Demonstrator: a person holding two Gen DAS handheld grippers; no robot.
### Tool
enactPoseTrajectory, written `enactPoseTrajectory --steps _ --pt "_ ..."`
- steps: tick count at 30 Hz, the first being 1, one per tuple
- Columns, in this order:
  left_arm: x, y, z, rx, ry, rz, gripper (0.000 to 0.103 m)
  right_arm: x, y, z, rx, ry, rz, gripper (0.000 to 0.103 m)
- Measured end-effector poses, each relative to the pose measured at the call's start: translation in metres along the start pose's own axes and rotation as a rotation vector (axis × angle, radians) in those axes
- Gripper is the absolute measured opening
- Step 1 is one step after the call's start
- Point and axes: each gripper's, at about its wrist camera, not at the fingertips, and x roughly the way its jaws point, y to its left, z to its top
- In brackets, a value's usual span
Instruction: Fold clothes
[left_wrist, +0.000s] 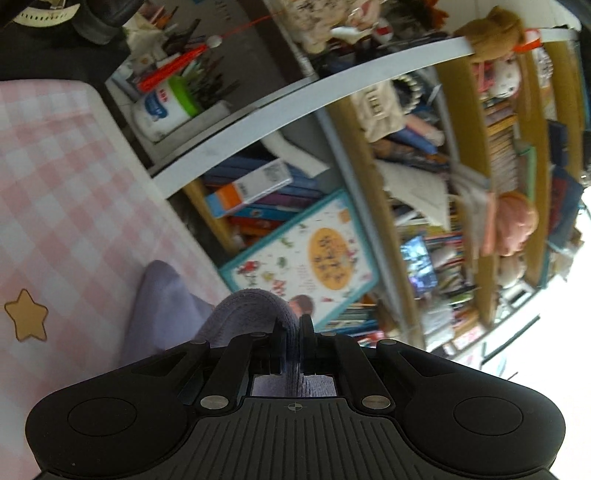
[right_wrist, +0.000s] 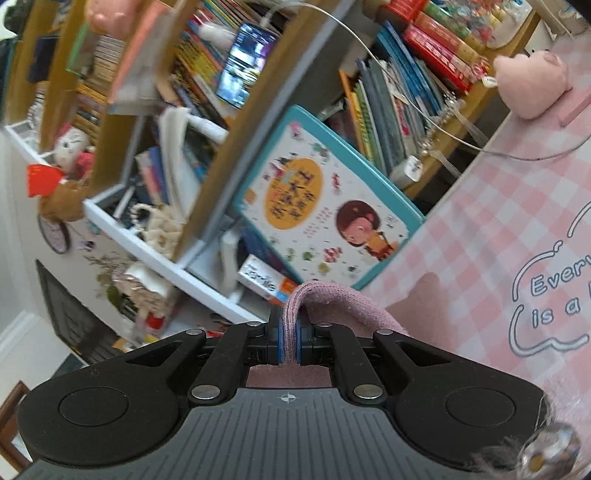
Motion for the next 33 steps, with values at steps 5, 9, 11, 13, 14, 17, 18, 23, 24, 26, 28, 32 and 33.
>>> enactPoseTrajectory --steps 5,9,11,13,14,17,18,23,24,26,28,32,33 --pt "0.016 0.018 0.003 -0.023 0.023 0.070 0.005 0.025 -0.017 0.000 0.006 0.031 -0.046 0.006" --pt "0.024 0.035 0.002 -0.060 0.045 0.117 0.005 0.042 -0.031 -0.003 0.025 0.057 -0.081 0.007" --pt "0.027 0.042 0.003 -0.064 0.056 0.139 0.006 0.049 -0.040 -0.005 0.033 0.067 -0.107 0.008" --pt "0.029 0.047 0.003 -0.058 0.061 0.172 0.012 0.054 -0.049 -0.008 0.044 0.078 -0.139 0.009" --pt "0.030 0.049 0.003 -0.056 0.061 0.184 0.013 0.056 -0.053 -0.009 0.053 0.085 -0.155 0.009" --pt "0.031 0.056 0.003 -0.050 0.062 0.205 0.024 0.061 -0.065 -0.013 0.076 0.095 -0.190 0.014" --pt "0.031 0.058 0.003 -0.045 0.061 0.208 0.026 0.061 -0.068 -0.014 0.081 0.095 -0.193 0.016" --pt "0.026 0.056 0.002 0.013 0.027 0.189 0.032 0.055 -0.069 -0.010 0.076 0.053 -0.178 0.032" --pt "0.024 0.054 0.003 0.030 0.018 0.191 0.034 0.051 -0.068 -0.009 0.068 0.031 -0.180 0.039" --pt "0.019 0.046 0.003 0.107 -0.019 0.211 0.038 0.044 -0.063 -0.005 0.024 -0.017 -0.212 0.042" --pt "0.015 0.035 0.002 0.198 -0.057 0.244 0.050 0.037 -0.057 -0.002 -0.026 -0.065 -0.249 0.046" --pt "0.014 0.018 -0.004 0.363 -0.083 0.274 0.051 0.032 -0.036 -0.002 -0.260 -0.080 -0.359 0.046" --pt "0.016 0.014 -0.007 0.400 -0.074 0.278 0.051 0.033 -0.028 -0.006 -0.346 -0.074 -0.381 0.046"
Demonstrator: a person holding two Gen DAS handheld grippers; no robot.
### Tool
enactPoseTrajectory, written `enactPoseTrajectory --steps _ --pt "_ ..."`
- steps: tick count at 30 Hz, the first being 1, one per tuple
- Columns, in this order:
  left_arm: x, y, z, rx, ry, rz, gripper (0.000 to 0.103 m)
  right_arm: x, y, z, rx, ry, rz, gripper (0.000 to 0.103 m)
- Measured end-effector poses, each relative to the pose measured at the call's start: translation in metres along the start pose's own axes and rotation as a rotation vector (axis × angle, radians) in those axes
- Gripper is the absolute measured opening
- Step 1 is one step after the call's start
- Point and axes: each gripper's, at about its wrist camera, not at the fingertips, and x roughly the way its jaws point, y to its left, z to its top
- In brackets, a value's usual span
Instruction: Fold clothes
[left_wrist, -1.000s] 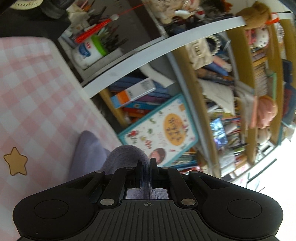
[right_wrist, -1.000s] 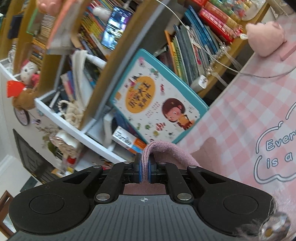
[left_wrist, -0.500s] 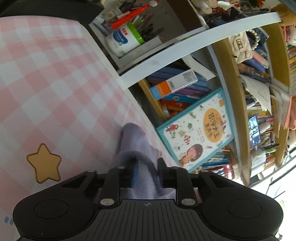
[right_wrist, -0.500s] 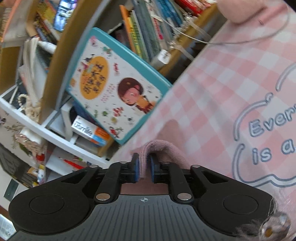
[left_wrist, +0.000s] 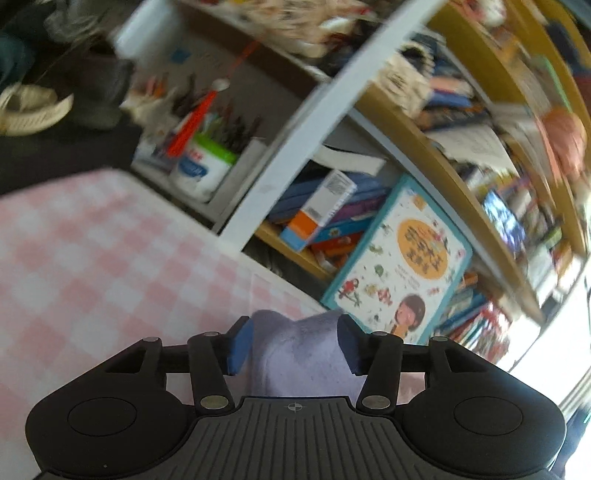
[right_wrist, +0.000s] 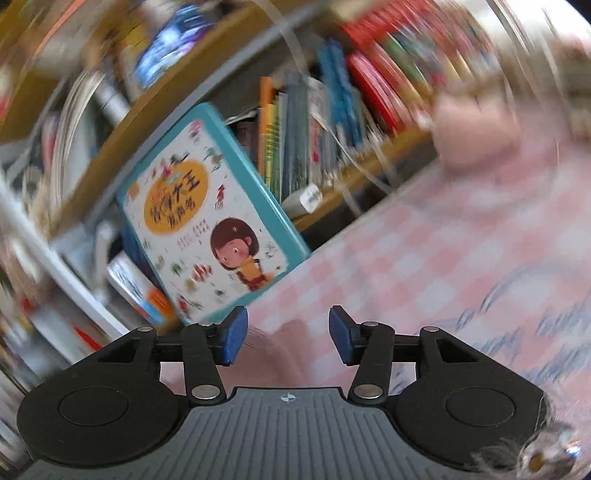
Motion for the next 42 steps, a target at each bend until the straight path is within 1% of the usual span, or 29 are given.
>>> enactPoseTrajectory --steps 1,3,5,8,10,12,13,14,15,17,18,19,21,22,24,26,28,29,31,32,33,34,36,37,39,41,42 --pt "0.002 -0.004 -0.001 0.029 0.007 0.004 0.051 -0.001 0.008 -0.001 -0.080 -0.003 -0.012 0.046" --pt "0.008 -0.012 0.000 0.090 0.033 0.042 0.050 -0.001 0.024 -0.006 -0.225 -0.001 -0.023 0.046" --pt "0.015 -0.020 0.001 0.151 0.059 0.080 0.049 0.003 0.036 -0.009 -0.318 0.006 -0.026 0.046" --pt "0.025 -0.035 0.007 0.288 0.089 0.127 0.049 0.018 0.054 -0.011 -0.480 0.031 -0.045 0.046" --pt "0.031 -0.043 0.011 0.359 0.091 0.132 0.049 0.031 0.063 -0.013 -0.568 0.057 -0.067 0.046" --pt "0.041 -0.047 0.012 0.383 0.098 0.119 0.049 0.044 0.068 -0.016 -0.628 0.086 -0.087 0.045" --pt "0.047 -0.047 0.012 0.381 0.116 0.118 0.048 0.052 0.069 -0.017 -0.634 0.102 -0.093 0.045" --pt "0.055 -0.045 0.011 0.373 0.140 0.136 0.048 0.058 0.069 -0.017 -0.629 0.117 -0.103 0.044" --pt "0.062 -0.043 0.010 0.364 0.165 0.153 0.044 0.065 0.068 -0.016 -0.615 0.133 -0.117 0.044" --pt "0.076 -0.031 0.008 0.313 0.234 0.197 0.044 0.075 0.063 -0.014 -0.575 0.170 -0.133 0.032" --pt "0.079 -0.025 0.006 0.283 0.247 0.205 0.044 0.079 0.058 -0.013 -0.544 0.194 -0.132 0.022" --pt "0.082 -0.018 0.004 0.255 0.257 0.208 0.045 0.082 0.052 -0.012 -0.507 0.216 -0.119 0.016" --pt "0.080 -0.012 0.003 0.228 0.252 0.198 0.046 0.081 0.044 -0.012 -0.443 0.225 -0.092 0.009" --pt "0.079 -0.012 0.002 0.236 0.252 0.199 0.046 0.079 0.041 -0.011 -0.416 0.219 -0.081 0.005" --pt "0.078 -0.014 0.000 0.247 0.249 0.199 0.046 0.071 0.038 -0.006 -0.365 0.188 -0.054 0.005" --pt "0.077 -0.015 -0.001 0.252 0.245 0.195 0.046 0.059 0.036 0.000 -0.324 0.136 -0.014 0.004" --pt "0.076 -0.013 0.000 0.236 0.246 0.186 0.046 0.057 0.038 0.002 -0.333 0.124 -0.010 0.004" --pt "0.076 -0.012 0.000 0.230 0.245 0.183 0.046 0.060 0.039 0.001 -0.348 0.139 -0.022 0.004" --pt "0.077 -0.011 0.001 0.222 0.244 0.179 0.046 0.076 0.036 -0.005 -0.370 0.215 -0.067 0.007" --pt "0.077 -0.011 0.001 0.219 0.244 0.177 0.046 0.078 0.034 -0.006 -0.367 0.223 -0.077 0.007" --pt "0.077 -0.010 0.001 0.215 0.243 0.175 0.046 0.077 0.034 -0.005 -0.363 0.213 -0.082 0.008" --pt "0.076 -0.010 0.002 0.211 0.243 0.172 0.046 0.075 0.033 -0.004 -0.359 0.203 -0.086 0.017" --pt "0.075 -0.009 0.002 0.206 0.242 0.170 0.046 0.068 0.033 -0.003 -0.373 0.161 -0.137 0.027" --pt "0.074 -0.010 0.001 0.210 0.236 0.171 0.046 0.062 0.033 -0.001 -0.376 0.147 -0.149 0.027" --pt "0.070 -0.011 0.001 0.219 0.226 0.172 0.045 0.049 0.033 0.001 -0.370 0.130 -0.133 0.027" --pt "0.064 -0.015 0.003 0.228 0.200 0.146 0.044 0.037 0.032 0.003 -0.364 0.112 -0.118 0.027" --pt "0.060 -0.017 0.004 0.233 0.187 0.134 0.044 0.030 0.032 0.003 -0.362 0.113 -0.095 0.027"
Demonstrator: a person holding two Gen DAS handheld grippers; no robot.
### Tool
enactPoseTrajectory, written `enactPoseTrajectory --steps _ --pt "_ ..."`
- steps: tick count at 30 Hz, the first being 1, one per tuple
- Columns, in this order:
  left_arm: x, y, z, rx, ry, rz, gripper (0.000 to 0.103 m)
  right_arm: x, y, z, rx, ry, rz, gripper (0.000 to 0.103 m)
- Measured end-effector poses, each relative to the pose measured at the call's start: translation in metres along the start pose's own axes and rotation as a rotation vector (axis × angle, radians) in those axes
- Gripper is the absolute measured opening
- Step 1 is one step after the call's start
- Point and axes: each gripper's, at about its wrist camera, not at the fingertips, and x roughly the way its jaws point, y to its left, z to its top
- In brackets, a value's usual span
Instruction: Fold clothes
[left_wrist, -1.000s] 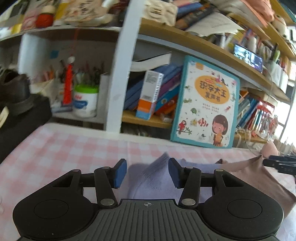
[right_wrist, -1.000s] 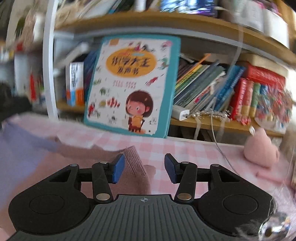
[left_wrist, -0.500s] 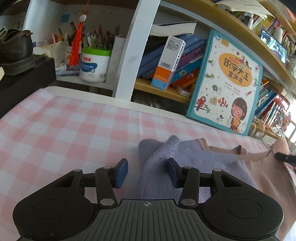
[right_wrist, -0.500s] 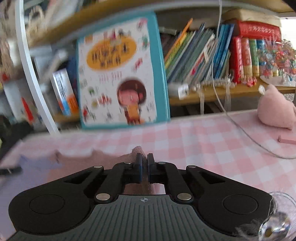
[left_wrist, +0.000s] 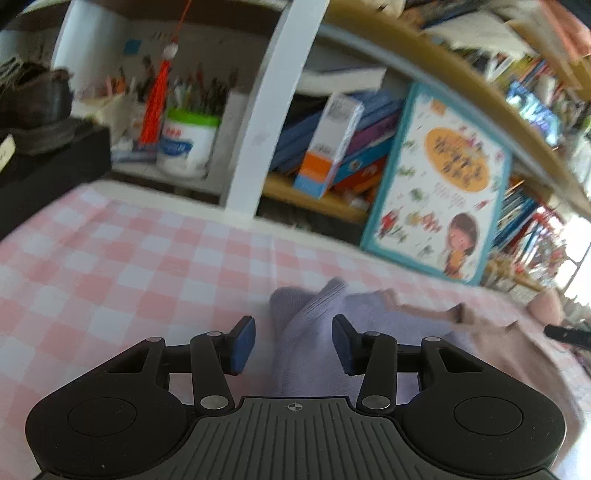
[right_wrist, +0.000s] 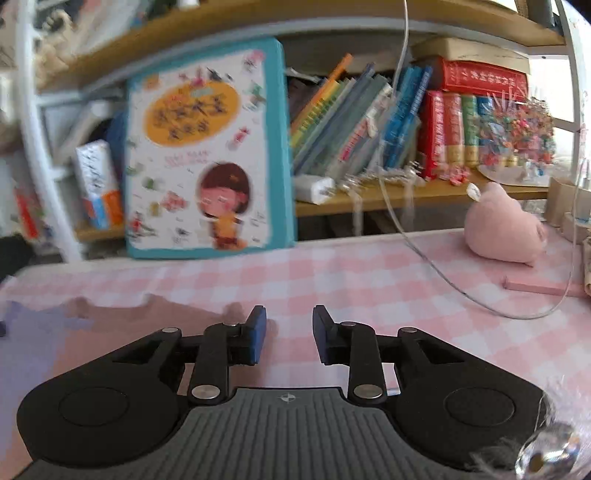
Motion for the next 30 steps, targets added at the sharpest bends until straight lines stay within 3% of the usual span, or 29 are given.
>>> enactPoseTrajectory --steps 3,7,9,11,14,19,21,22,24,26,29,30 --pt "-0.003 -0.004 0.003 0.024 -0.017 -0.013 0.040 -0.009 0.003 -0.009 -0.011 0.035 0.052 0.027" --pt "0.009 -0.004 0.004 0.052 0.030 0.034 0.031 -0.008 0.009 -0.020 -0.033 0.084 0.051 0.024" --pt "0.014 0.003 0.005 0.011 0.051 0.033 0.031 -0.002 0.008 -0.022 -0.016 0.102 0.055 0.024" --pt "0.019 0.013 0.005 -0.047 0.072 0.027 0.038 0.002 0.005 -0.024 0.004 0.116 0.062 0.024" --pt "0.017 0.026 0.003 -0.140 0.059 0.018 0.040 0.002 -0.001 -0.025 0.035 0.119 0.077 0.024" --pt "-0.002 0.016 0.009 -0.076 -0.068 0.086 0.032 0.002 -0.004 -0.027 0.059 0.118 0.082 0.024" --pt "-0.012 0.008 0.009 -0.042 -0.125 0.014 0.030 0.002 -0.002 -0.027 0.052 0.115 0.078 0.024" --pt "-0.015 0.003 0.008 -0.020 -0.133 -0.041 0.019 0.002 -0.002 -0.027 0.047 0.112 0.075 0.024" --pt "-0.013 -0.007 0.006 0.024 -0.108 -0.094 0.010 0.002 0.000 -0.028 0.039 0.110 0.070 0.024" --pt "-0.004 -0.015 0.003 0.041 -0.057 -0.097 0.011 0.002 0.000 -0.028 0.035 0.108 0.068 0.024" --pt "0.018 -0.007 0.002 -0.023 0.048 -0.030 0.010 0.002 0.001 -0.028 0.023 0.106 0.064 0.024" --pt "0.022 0.000 0.002 -0.076 0.053 -0.040 0.011 0.001 0.002 -0.028 0.019 0.105 0.062 0.024"
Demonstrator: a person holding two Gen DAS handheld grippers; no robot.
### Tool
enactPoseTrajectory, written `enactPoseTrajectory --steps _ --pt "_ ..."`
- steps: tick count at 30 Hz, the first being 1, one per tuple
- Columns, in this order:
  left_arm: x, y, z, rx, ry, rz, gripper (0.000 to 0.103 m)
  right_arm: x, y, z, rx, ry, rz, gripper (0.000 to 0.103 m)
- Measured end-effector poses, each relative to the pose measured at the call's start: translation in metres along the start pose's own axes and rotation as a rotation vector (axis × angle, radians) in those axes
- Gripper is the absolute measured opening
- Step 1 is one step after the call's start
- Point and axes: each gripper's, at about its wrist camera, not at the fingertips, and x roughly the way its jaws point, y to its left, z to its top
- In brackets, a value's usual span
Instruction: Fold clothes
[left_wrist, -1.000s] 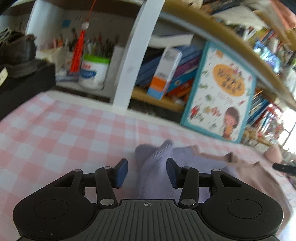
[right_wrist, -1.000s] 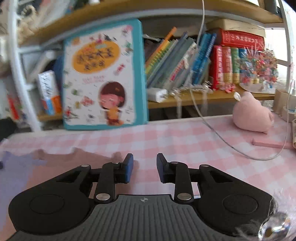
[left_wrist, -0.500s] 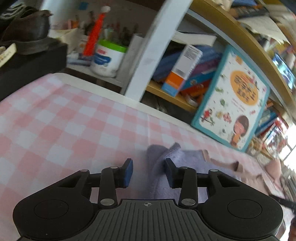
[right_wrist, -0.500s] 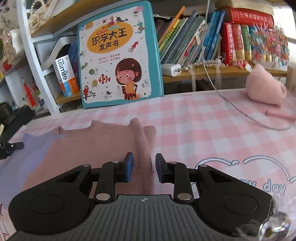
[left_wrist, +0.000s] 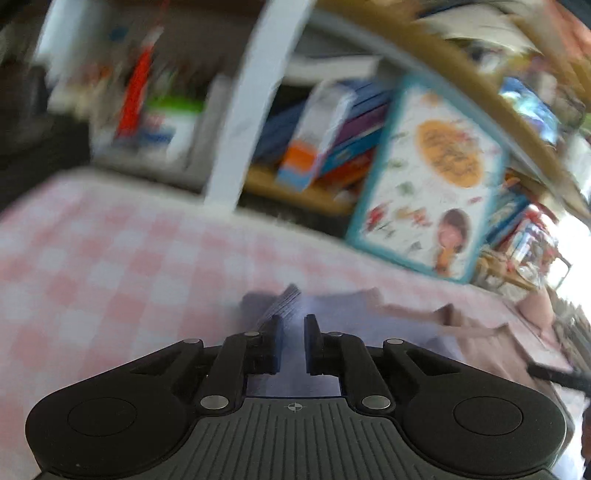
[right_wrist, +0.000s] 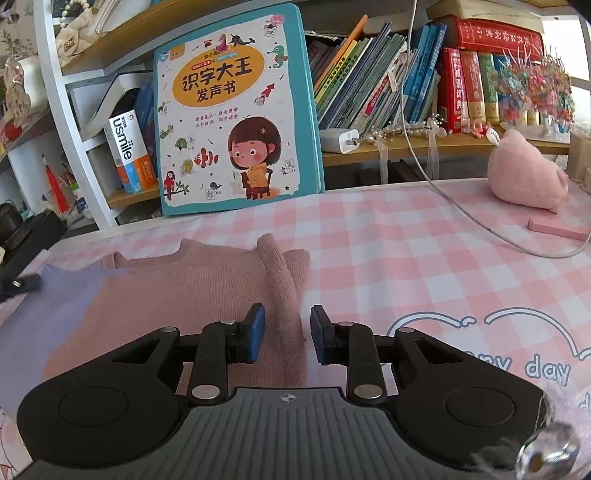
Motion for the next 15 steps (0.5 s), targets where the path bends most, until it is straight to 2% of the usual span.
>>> enactPoseTrajectory --steps 2,8,10,12,15 --pt "-0.001 0.010 0.001 -0.071 0.004 -0.020 0.013 0.000 0.001 0.000 -0.007 -0.001 -0.002 0.024" --pt "-0.012 0.009 0.000 -0.068 -0.063 0.032 0.017 0.000 -0.001 0.000 0.013 0.000 0.007 0.025" --pt "-0.021 0.009 0.001 -0.053 -0.084 0.086 0.034 -0.001 -0.003 0.000 0.025 0.002 0.011 0.027" --pt "-0.030 0.013 -0.001 -0.058 -0.068 0.066 0.039 -0.001 -0.006 0.001 0.047 0.008 0.019 0.027" --pt "-0.042 0.018 -0.009 -0.070 -0.038 0.028 0.057 -0.005 -0.013 0.002 0.100 0.020 0.043 0.030"
